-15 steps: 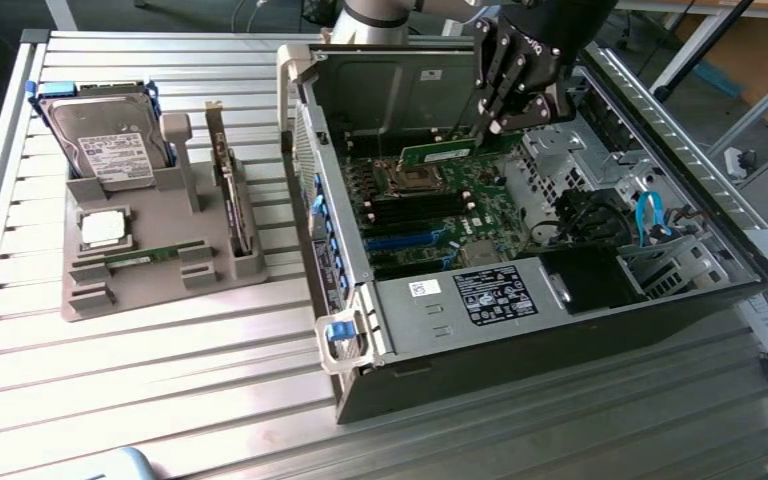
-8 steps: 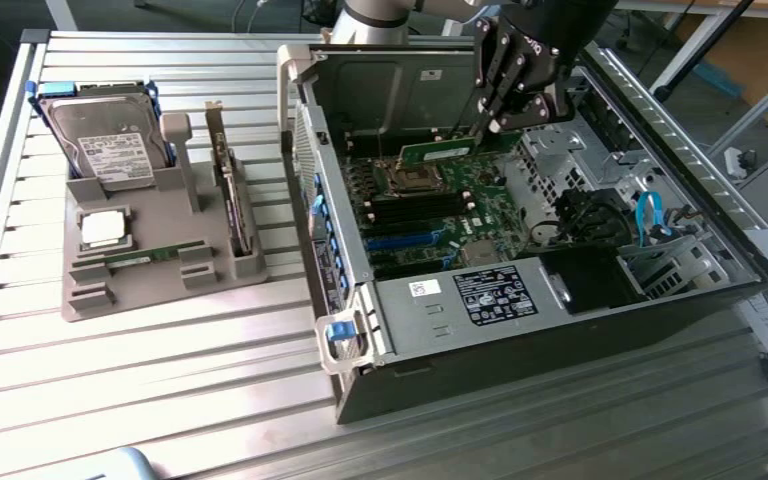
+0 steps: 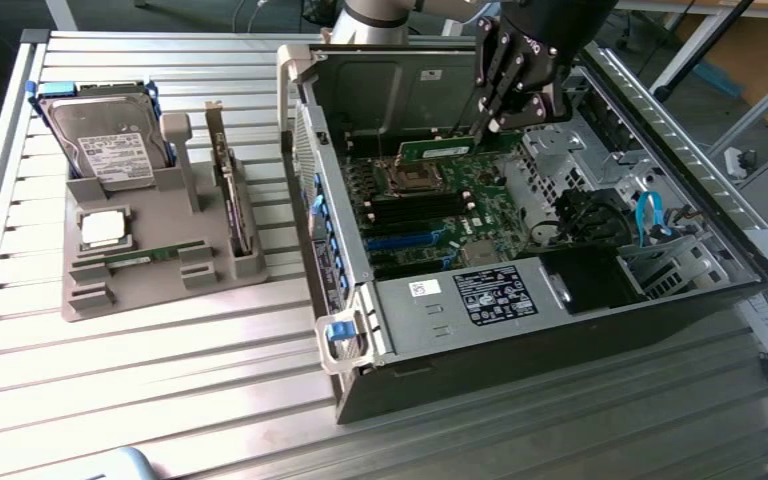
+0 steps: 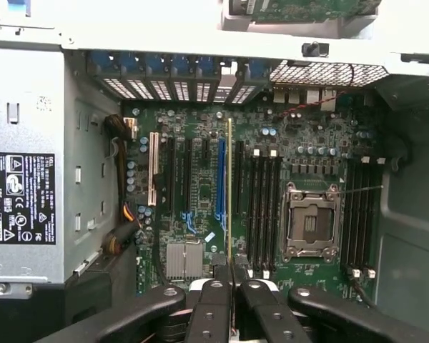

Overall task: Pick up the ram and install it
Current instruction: 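Pick up the ram and move it above insertion slot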

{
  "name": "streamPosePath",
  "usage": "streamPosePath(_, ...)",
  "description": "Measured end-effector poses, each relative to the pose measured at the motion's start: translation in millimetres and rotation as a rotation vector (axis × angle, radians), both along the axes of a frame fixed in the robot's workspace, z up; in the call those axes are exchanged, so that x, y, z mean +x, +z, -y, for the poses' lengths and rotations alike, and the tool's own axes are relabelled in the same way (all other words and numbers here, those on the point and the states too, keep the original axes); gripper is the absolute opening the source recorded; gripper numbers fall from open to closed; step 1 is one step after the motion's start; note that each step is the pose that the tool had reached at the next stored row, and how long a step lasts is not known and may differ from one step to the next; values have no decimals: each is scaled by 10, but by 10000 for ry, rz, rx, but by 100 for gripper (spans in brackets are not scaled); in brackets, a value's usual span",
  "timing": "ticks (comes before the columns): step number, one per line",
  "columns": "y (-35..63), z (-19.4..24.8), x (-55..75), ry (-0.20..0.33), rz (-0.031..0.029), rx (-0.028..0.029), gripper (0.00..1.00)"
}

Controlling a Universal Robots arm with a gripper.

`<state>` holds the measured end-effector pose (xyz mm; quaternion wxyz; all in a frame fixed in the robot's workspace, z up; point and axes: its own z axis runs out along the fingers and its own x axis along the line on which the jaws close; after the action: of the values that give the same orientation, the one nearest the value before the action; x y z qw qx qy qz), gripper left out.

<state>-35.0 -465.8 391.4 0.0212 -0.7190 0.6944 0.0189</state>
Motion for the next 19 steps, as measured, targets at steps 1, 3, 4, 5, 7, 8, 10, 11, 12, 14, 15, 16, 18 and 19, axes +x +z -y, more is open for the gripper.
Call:
streamPosePath(1,0,0,0,-1,0,1,12)
streamPosePath(3,0,0,0,-1,0,1,12)
streamPosePath(4,0,0,0,-2,0,0,12)
streamPosePath(5,0,0,0,-2,0,1,12)
streamPosePath(7,0,0,0,-3,0,1,12)
streamPosePath(8,-1,-3,0,-5,0,2,12)
streamPosePath(10,0,-23,0,-15,0,1,12)
streamPosePath(11,0,-28,0,-16,0,0,12)
streamPosePath(12,0,-30,1,-16,0,0,12)
streamPosePath(14,0,-30,0,-18,0,1,12)
streamPosePath(15,0,-30,0,-18,0,1,12)
streamPosePath(16,0,-30,0,-18,0,1,12)
streamPosePath(18,0,-34,0,-18,0,0,12)
streamPosePath(19,0,-41,0,-20,0,0,12)
